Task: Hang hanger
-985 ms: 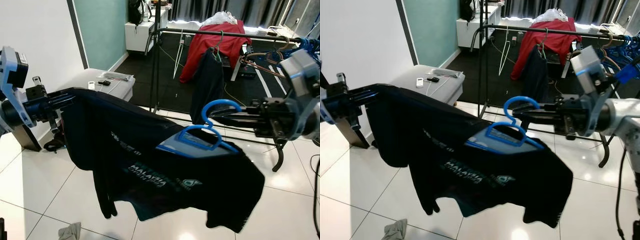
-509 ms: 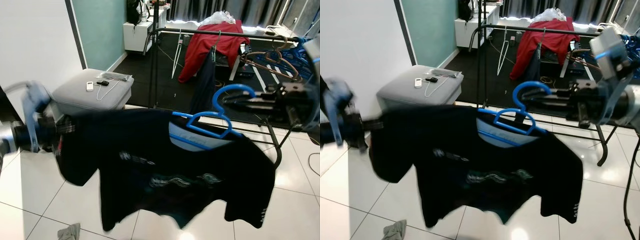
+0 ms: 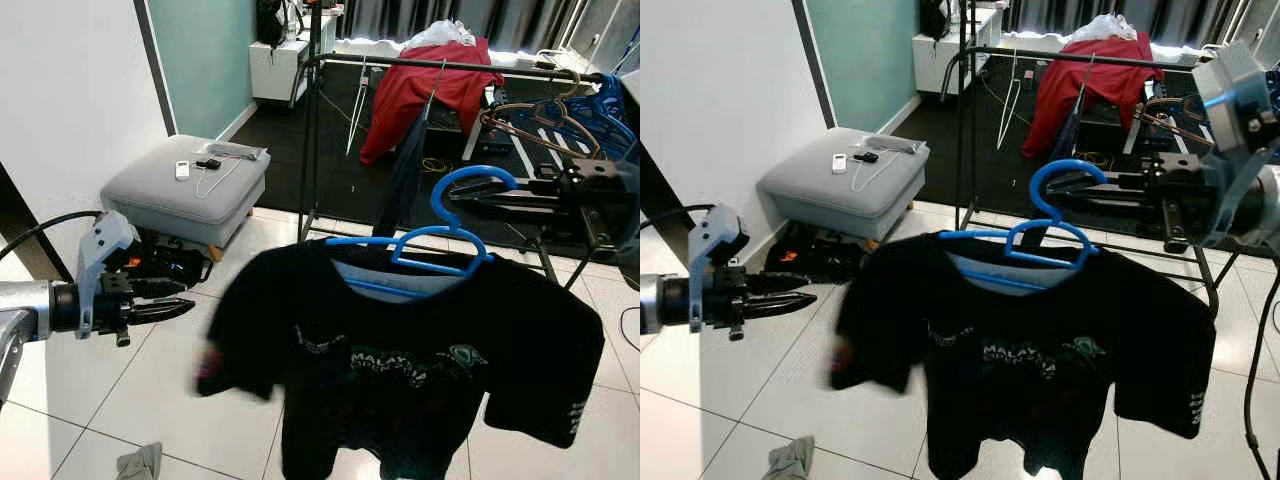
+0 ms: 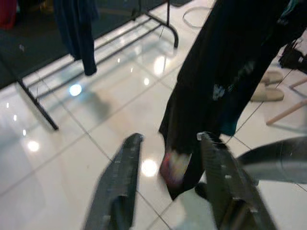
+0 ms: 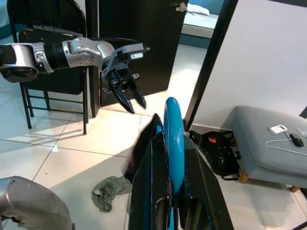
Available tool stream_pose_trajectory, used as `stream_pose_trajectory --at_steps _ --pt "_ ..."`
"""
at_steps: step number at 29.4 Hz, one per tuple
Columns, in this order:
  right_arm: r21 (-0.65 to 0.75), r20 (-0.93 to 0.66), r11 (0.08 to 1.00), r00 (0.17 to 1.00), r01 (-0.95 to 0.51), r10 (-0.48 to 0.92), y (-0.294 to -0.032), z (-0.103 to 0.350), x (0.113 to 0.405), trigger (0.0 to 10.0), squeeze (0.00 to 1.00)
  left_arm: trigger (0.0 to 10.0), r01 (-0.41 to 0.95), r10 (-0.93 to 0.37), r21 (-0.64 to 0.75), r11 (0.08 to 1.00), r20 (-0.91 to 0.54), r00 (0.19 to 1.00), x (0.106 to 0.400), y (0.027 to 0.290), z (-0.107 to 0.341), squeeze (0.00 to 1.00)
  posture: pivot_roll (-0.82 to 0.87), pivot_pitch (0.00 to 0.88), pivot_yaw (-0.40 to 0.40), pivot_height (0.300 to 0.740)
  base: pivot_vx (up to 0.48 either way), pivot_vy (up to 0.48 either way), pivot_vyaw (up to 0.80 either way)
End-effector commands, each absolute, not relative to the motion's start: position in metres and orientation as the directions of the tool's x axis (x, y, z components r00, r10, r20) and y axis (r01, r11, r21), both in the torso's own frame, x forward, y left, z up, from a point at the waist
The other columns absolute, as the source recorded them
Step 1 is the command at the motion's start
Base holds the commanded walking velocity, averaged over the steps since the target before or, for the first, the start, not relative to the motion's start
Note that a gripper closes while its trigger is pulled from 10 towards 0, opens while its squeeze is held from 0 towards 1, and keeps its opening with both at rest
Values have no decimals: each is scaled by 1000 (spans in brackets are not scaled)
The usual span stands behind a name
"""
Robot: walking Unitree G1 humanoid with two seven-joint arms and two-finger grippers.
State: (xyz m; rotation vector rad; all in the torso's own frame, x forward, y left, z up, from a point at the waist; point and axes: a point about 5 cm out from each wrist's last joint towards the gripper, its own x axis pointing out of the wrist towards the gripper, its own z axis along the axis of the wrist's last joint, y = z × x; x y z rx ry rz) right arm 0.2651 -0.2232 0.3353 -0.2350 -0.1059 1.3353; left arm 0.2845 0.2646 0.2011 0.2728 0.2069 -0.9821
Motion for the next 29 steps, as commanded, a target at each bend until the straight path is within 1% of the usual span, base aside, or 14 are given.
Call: stream_pose_trajectory --at_steps 1,5,6,9,10,11,12,13,14,16,20,24,26,29 --pt "-236 -45 186 202 -954 978 -220 339 263 0 0 10000 845 -796 159 511 -285 535 284 265 209 1000 -58 0 -38 740 0 0 0" --pt "-227 -46 180 196 -957 980 -220 337 264 0 0 10000 878 -838 150 455 -262 479 274 267 223 1000 -58 0 -38 740 0 0 0" --pt "-210 -45 161 174 -964 984 -221 338 262 0 0 10000 894 -879 172 413 -180 441 266 267 243 1000 -58 0 -38 740 0 0 0" --pt "-199 -43 147 159 -969 986 -221 338 262 0 0 10000 902 -910 211 376 -99 402 258 266 263 1000 -58 0 -38 740 0 0 0" --pt "-183 -45 122 133 -975 990 -219 337 260 0 0 10000 907 -935 262 331 -40 353 250 263 281 1000 -58 0 -38 740 0 0 0" --pt "-183 -45 122 133 -975 990 -219 337 260 0 0 10000 907 -935 262 331 -40 353 250 263 281 1000 -58 0 -38 740 0 0 0" --pt "-166 -52 89 99 -982 994 -216 335 259 0 0 10000 914 -958 305 265 -27 287 243 253 293 1000 -56 0 -42 740 0 0 0" --pt "-166 -52 89 99 -982 994 -216 335 259 0 0 10000 914 -958 305 265 -27 287 243 253 293 1000 -56 0 -42 740 0 0 0" --pt "-152 -56 61 71 -986 996 -212 333 258 0 0 10000 914 -965 340 220 -60 254 243 243 297 0 -54 0 -42 740 0 0 0" --pt "-152 -56 61 71 -986 996 -212 333 258 0 0 10000 914 -965 340 220 -60 254 243 243 297 0 -54 0 -42 740 0 0 0" --pt "-133 -53 14 21 -991 998 -203 328 257 0 0 10000 925 -964 357 129 -174 202 245 218 292 0 -51 0 -43 740 0 0 0" --pt "-126 -44 -3 3 -992 999 -200 326 257 0 0 10000 938 -963 329 110 -199 183 245 203 286 0 -51 0 -40 740 0 0 0" --pt "-126 -44 -3 3 -992 999 -200 326 257 0 0 10000 938 -963 329 110 -199 183 245 203 286 0 -51 0 -40 740 0 0 0" --pt "-124 -31 -20 -16 -992 999 -194 325 258 0 0 10000 948 -962 301 98 -214 167 245 184 278 0 -48 0 -42 740 0 0 0"
